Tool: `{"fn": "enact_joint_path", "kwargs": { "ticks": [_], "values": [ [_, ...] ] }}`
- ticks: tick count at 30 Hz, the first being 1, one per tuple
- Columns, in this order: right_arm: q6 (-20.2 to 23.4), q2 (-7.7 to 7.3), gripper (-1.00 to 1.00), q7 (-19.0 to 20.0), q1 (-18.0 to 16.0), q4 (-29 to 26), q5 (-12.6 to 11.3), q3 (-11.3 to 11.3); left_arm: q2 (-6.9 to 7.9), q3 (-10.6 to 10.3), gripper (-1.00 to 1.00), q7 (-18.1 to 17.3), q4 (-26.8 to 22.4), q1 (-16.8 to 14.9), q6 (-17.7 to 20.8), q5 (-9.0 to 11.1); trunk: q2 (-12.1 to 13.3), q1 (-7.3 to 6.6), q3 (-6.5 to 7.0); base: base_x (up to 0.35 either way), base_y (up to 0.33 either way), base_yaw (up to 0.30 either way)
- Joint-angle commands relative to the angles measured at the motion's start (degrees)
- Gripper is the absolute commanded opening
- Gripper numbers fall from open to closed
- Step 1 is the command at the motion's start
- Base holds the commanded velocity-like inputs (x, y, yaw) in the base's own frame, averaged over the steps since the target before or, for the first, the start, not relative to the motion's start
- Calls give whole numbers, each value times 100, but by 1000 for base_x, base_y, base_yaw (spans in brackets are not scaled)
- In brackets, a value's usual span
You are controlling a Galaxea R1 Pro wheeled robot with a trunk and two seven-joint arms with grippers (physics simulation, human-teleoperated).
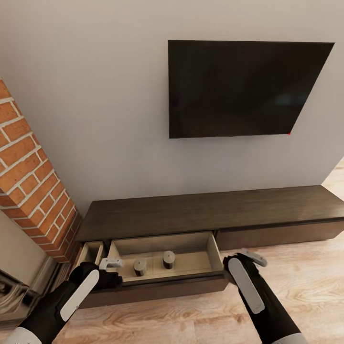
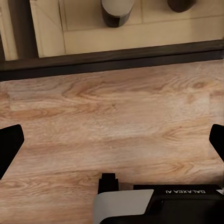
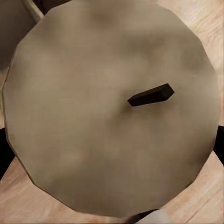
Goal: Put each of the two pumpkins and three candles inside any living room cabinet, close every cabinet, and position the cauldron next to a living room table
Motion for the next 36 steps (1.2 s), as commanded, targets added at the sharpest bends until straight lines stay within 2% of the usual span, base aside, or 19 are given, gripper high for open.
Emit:
{"fn": "enact_joint_path", "kwargs": {
  "ticks": [1, 3, 6, 7, 10, 11, 14, 15, 17, 23, 28, 36],
  "values": [
    [102, 15, -100, -56, -4, -78, -47, -22, 3, 108, 100, 56, -7, -5, 5, 56, -4, 1, -6, 0, 0, 0],
    [136, 29, -100, -52, -4, -65, -48, -40, -1, 273, 100, 46, -7, -4, 5, 40, -4, 1, -6, 0, 0, 0],
    [138, 36, -100, -11, -1, 79, -18, 3, 7, 356, 100, 46, -1, -5, 5, 36, -4, 1, -6, 0, 0, 0],
    [143, 47, -100, -2, -15, 261, 9, 67, 11, 376, 100, 52, 5, -3, 5, 42, -4, 1, -6, 0, 0, 0],
    [152, 58, -100, 41, -156, 602, 0, 478, 19, 578, 100, 66, 28, -5, 5, 34, -4, 1, -6, 0, 0, 0],
    [156, 56, -100, 50, -189, 686, -10, 612, 42, 772, 100, 52, 32, -5, 5, 29, -4, 1, -6, 0, 0, 0],
    [272, 54, -100, 57, -215, 756, -19, 725, 61, 1376, 100, 4, 40, -5, 35, 14, -4, 1, -6, 0, 0, 0],
    [347, 54, -100, 63, -218, 760, -21, 741, 56, 1531, 100, 9, 48, -5, 44, 5, -4, 1, -6, 0, 0, 0],
    [476, 54, -100, 123, -222, 736, -22, 762, 53, 1693, 100, 17, 32, -10, 69, -10, -4, 1, -6, 0, 0, 0],
    [574, 63, -100, 272, -224, 736, 30, 812, 37, 1808, 100, 21, 23, -7, 84, -47, -4, 1, -6, 0, 0, 0],
    [570, 60, -100, 286, -224, 728, 41, 927, -62, 1661, 100, 25, -4, -5, 83, -42, -4, 1, -6, 0, 0, 0],
    [570, 63, -100, 288, -224, 729, 39, 957, -80, 1604, 100, 18, -24, -5, 76, -46, -4, 1, -6, 0, 0, 0]
  ]
}}
